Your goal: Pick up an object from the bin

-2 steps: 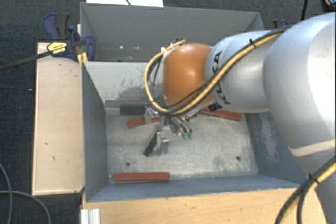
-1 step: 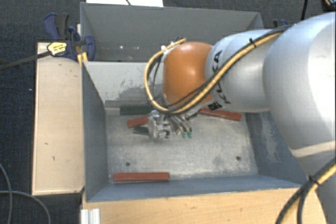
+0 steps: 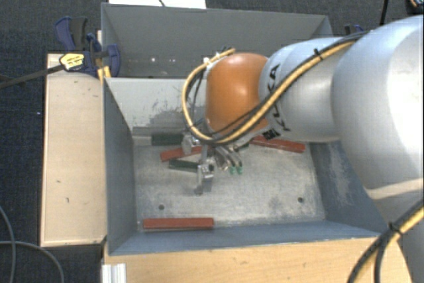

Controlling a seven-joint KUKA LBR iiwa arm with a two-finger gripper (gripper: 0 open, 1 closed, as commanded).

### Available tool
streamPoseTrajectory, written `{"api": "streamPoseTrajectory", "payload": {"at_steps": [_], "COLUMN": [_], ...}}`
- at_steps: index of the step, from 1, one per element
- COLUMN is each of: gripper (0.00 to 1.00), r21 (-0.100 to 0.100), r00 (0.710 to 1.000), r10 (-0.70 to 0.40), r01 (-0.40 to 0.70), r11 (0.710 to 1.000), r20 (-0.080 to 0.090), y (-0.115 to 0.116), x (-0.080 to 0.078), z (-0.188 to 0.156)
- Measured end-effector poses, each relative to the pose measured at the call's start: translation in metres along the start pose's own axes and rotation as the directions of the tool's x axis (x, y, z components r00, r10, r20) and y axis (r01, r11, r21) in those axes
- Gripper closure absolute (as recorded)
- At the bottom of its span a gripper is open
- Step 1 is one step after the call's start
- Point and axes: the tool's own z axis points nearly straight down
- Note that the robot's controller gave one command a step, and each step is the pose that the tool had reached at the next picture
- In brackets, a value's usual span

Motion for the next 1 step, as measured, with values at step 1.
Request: {"api": "streamPoseTrajectory", "payload": {"at_steps": [1], "gripper": [0.00], "r21": [0.000], "r00": [0.997], "r10": [-0.074], "r01": [0.074], "r11": [0.997], "r20": [0.005], "y": [0.0121], "x": [-0.0291], "z": [0.0161]}}
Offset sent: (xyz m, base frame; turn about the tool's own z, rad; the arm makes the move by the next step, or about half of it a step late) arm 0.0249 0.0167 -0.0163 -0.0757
